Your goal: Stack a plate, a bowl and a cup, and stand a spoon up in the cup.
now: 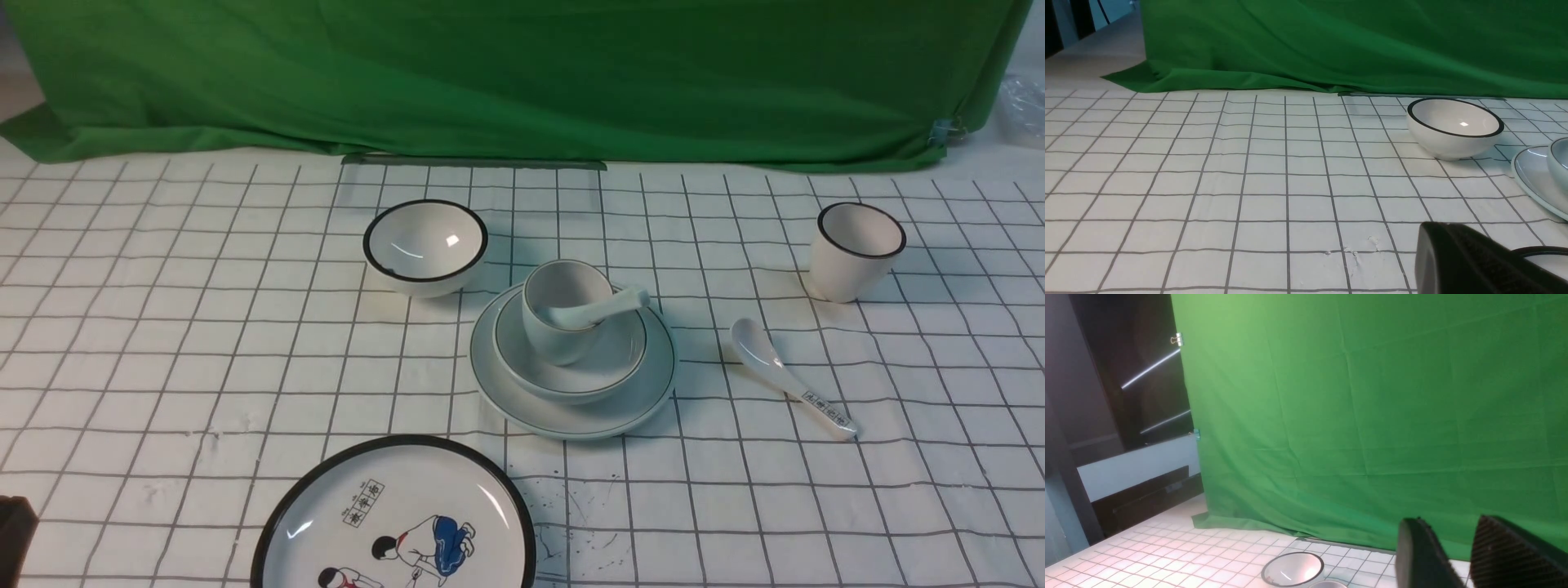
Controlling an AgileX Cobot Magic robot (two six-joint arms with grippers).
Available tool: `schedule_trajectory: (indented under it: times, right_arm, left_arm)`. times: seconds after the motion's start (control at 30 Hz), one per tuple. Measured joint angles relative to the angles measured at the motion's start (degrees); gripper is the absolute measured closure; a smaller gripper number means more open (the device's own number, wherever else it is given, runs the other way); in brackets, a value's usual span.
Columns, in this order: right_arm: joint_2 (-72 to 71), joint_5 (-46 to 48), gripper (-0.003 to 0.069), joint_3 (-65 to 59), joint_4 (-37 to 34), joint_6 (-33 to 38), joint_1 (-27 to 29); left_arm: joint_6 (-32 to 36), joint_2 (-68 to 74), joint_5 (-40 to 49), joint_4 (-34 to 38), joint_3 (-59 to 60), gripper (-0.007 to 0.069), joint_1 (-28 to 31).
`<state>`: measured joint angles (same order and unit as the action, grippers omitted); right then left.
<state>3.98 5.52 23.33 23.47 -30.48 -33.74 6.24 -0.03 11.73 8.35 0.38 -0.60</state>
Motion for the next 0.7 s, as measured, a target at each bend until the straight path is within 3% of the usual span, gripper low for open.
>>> schedule_trajectory:
  times: [0.2,0.4,0.7]
  right_arm:
    - [0.0,0.0,0.0424,0.0,-2.1,2.8,0.0]
    - [0.0,-0.3,0.0424,-0.7,-18.5,23.7,0.0]
    - [-0.8,-0.2,0.0424,-1.7,-21.5,28.5,2.2]
  left_arm:
    - [0.2,0.0,0.0,0.0,0.0,0.0624,0.0]
    - [0.2,0.0,0.0,0.0,0.0,0.0624,0.0]
    - [0.2,0.0,0.1,0.0,0.0,0.0622,0.0]
